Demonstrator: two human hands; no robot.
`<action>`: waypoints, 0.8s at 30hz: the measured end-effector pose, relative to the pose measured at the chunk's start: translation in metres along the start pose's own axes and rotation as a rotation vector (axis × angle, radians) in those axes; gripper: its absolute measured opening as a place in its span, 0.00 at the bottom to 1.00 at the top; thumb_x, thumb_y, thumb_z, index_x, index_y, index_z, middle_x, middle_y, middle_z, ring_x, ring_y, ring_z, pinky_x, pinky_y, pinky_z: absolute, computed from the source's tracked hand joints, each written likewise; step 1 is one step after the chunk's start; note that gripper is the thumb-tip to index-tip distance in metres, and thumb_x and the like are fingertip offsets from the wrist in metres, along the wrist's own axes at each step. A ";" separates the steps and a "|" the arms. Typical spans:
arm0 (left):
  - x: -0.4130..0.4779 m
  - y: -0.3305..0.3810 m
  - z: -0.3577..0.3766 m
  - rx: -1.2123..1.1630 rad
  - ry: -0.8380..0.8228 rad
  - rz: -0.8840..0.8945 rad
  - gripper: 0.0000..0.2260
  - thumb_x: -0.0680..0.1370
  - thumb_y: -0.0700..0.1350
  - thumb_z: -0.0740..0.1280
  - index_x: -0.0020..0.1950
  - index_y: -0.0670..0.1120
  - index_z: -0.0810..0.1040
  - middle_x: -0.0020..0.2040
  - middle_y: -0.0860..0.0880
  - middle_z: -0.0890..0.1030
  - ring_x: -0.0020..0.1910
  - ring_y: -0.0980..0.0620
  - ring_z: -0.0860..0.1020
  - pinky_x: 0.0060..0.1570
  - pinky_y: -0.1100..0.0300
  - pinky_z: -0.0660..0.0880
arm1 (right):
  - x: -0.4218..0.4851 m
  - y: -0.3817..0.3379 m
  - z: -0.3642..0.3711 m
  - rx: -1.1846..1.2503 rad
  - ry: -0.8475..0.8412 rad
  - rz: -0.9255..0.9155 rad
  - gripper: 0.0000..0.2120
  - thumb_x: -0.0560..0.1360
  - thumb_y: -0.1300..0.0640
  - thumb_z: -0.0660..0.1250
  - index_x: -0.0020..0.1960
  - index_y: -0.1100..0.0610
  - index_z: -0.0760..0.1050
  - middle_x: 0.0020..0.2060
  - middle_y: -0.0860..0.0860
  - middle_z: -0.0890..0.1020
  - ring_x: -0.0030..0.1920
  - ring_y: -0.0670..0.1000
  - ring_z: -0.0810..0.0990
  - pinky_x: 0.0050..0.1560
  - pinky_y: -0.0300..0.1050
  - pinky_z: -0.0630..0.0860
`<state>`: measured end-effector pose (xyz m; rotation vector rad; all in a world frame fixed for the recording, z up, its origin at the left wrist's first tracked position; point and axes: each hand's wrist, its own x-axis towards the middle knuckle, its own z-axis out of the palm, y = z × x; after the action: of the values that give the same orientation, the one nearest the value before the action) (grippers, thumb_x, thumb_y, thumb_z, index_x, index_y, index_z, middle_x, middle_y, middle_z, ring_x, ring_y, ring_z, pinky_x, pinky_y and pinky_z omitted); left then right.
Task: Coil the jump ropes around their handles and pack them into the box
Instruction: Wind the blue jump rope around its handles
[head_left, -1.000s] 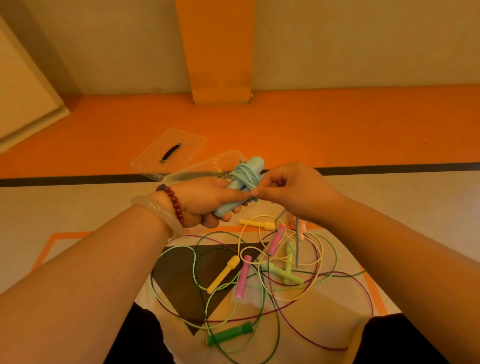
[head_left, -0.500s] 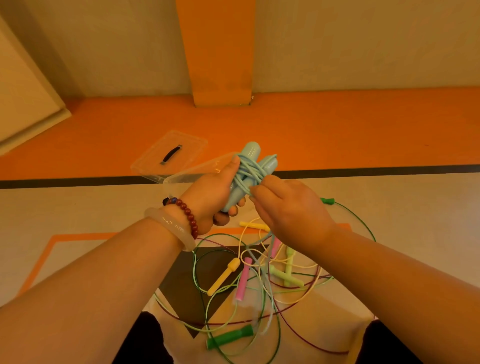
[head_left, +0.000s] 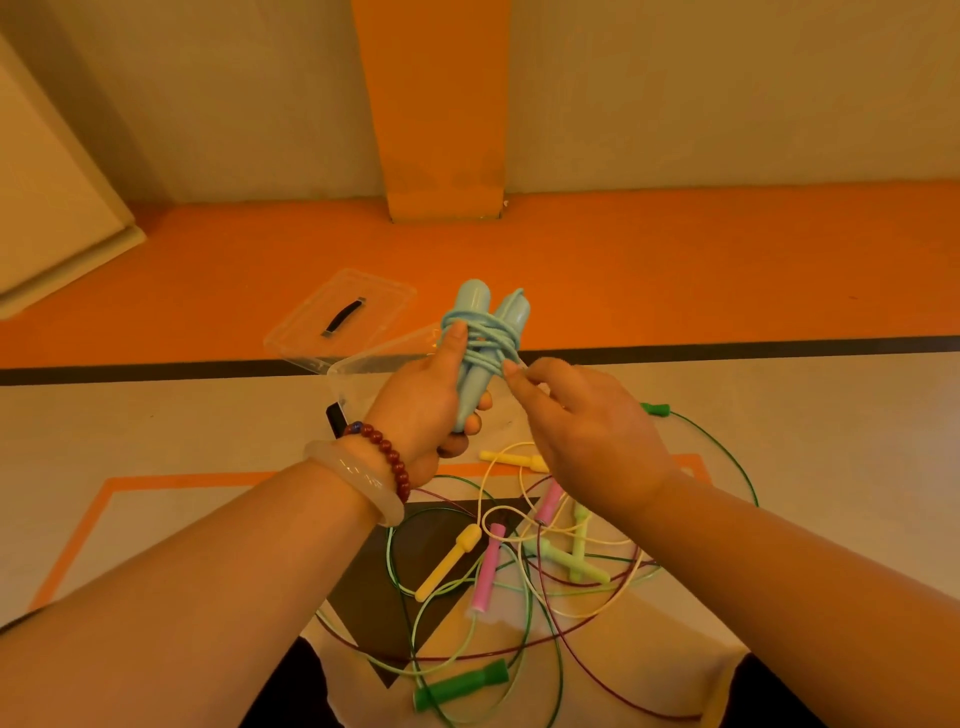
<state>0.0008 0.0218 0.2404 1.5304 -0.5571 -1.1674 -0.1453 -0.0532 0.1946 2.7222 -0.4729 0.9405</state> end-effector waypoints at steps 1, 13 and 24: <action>0.001 -0.002 -0.001 0.046 0.017 0.011 0.22 0.80 0.62 0.54 0.46 0.45 0.76 0.30 0.48 0.76 0.22 0.54 0.69 0.21 0.66 0.62 | 0.000 -0.002 0.000 0.042 0.003 0.031 0.16 0.75 0.58 0.67 0.61 0.63 0.77 0.49 0.58 0.80 0.41 0.56 0.78 0.37 0.49 0.76; -0.005 -0.010 0.013 0.122 -0.113 -0.025 0.28 0.77 0.67 0.52 0.43 0.44 0.76 0.30 0.47 0.76 0.23 0.52 0.70 0.21 0.67 0.62 | 0.025 -0.003 -0.015 0.812 -0.006 0.602 0.11 0.75 0.62 0.70 0.57 0.55 0.80 0.46 0.40 0.72 0.47 0.32 0.72 0.47 0.25 0.67; -0.008 -0.007 0.015 0.089 -0.033 0.052 0.22 0.80 0.63 0.54 0.46 0.46 0.76 0.30 0.47 0.76 0.22 0.52 0.69 0.22 0.66 0.63 | 0.026 0.001 -0.018 0.814 0.014 0.556 0.10 0.74 0.61 0.71 0.53 0.52 0.81 0.45 0.41 0.72 0.38 0.40 0.72 0.41 0.28 0.68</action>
<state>-0.0173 0.0243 0.2380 1.5648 -0.6750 -1.1431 -0.1366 -0.0540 0.2245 3.3508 -1.0821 1.5653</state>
